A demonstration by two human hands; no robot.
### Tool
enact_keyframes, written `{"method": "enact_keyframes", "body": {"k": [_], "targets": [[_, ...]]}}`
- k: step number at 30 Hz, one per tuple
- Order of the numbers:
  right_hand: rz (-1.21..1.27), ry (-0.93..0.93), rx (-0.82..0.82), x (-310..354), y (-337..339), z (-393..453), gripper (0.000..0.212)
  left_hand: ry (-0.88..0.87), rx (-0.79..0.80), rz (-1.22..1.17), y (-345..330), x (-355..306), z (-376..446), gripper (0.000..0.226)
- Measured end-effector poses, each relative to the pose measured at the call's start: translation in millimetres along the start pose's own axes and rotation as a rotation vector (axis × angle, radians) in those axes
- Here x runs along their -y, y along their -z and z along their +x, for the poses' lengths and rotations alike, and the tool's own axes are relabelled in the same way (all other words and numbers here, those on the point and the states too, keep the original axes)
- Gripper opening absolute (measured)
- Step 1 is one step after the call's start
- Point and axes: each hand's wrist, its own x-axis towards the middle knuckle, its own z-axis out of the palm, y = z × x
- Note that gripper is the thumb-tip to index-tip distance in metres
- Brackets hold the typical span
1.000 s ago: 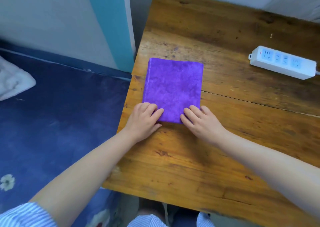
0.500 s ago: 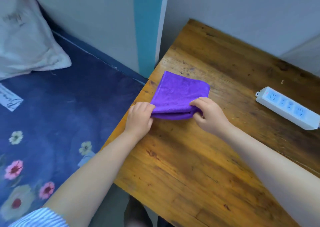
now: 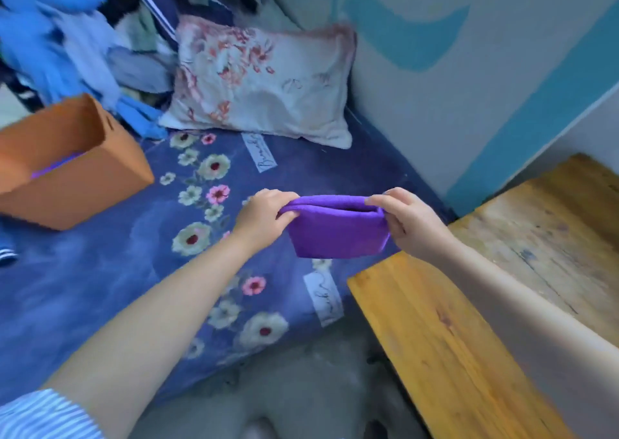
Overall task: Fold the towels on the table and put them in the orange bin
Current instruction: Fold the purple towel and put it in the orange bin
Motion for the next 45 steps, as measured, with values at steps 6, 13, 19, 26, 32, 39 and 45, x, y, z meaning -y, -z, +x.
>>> {"method": "enact_keyframes", "body": {"k": [6, 13, 19, 26, 32, 39, 45], "targets": [[0.033, 0.225, 0.039, 143.9, -78.7, 71.9, 0.028, 0.109, -0.120, 0.131, 132.7, 120.7, -89.8, 0.029], [0.106, 0.386, 0.161, 274.3, -152.8, 145.2, 0.025, 0.326, -0.255, 0.137, 227.4, 225.3, -186.1, 0.027], [0.203, 0.294, 0.316, 335.8, -198.6, 222.7, 0.017, 0.460, -0.349, 0.041, 276.5, 293.6, -203.7, 0.023], [0.080, 0.411, 0.489, 357.2, -257.4, 318.0, 0.017, 0.666, -0.445, -0.165, 319.4, 369.5, -154.7, 0.011], [0.124, 0.347, 0.359, 357.8, -302.9, 405.7, 0.013, 0.730, -0.422, -0.164, 342.9, 439.0, -102.9, 0.017], [0.118, 0.324, 0.310, 369.5, -350.3, 514.9, 0.034, 0.747, -0.492, -0.019, 360.4, 516.7, -36.1, 0.027], [0.061, 0.280, 0.351, 370.2, -401.0, 587.8, 0.031, 0.732, -0.503, 0.077, 362.3, 583.1, 12.4, 0.027]]}}
